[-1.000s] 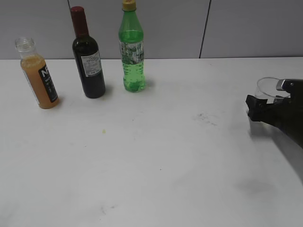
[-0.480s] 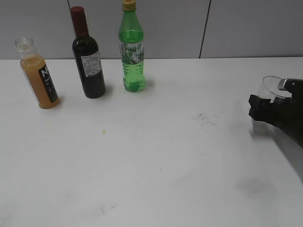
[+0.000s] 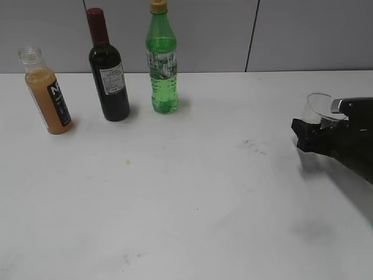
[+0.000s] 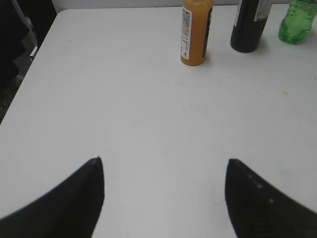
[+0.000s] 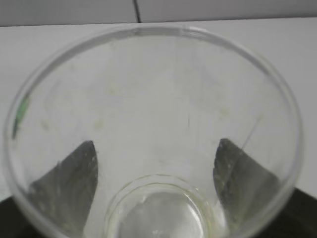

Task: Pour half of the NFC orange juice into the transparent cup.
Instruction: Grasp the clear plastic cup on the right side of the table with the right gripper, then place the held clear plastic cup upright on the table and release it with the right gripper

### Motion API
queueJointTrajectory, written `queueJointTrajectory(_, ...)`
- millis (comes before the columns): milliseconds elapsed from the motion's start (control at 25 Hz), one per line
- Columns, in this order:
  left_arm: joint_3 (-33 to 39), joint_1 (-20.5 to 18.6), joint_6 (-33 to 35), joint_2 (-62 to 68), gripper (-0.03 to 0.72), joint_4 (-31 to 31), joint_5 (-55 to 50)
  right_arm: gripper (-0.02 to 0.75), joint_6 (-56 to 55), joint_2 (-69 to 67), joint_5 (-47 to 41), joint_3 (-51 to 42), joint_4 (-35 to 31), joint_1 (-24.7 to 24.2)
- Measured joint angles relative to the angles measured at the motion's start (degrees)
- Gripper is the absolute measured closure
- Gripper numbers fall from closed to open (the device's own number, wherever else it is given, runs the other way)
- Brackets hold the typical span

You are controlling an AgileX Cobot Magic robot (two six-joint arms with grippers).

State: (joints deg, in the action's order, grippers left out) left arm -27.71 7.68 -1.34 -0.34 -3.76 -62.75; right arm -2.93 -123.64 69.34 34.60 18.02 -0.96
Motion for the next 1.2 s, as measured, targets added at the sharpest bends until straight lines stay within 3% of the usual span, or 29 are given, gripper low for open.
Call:
queueJointTrajectory(320,0.00,0.00,0.00,0.00,0.104,-0.04,0.00,0.188,-0.59,7.21,0.00,0.44,17.92,0.80)
queueJointTrajectory(480,0.00,0.00,0.00,0.00,0.104,-0.04,0.00,0.188,-1.07,7.28,0.00,1.36,22.39,5.52)
queueJointTrajectory(920,0.00,0.00,0.00,0.00,0.104,-0.06,0.00,0.188,-3.29,4.02,0.00,11.74,24.06,27.67)
queueJointTrajectory(1200,0.00,0.00,0.00,0.00,0.104,-0.06,0.00,0.188,-5.01,-0.53,-0.75,19.30,24.37,35.33)
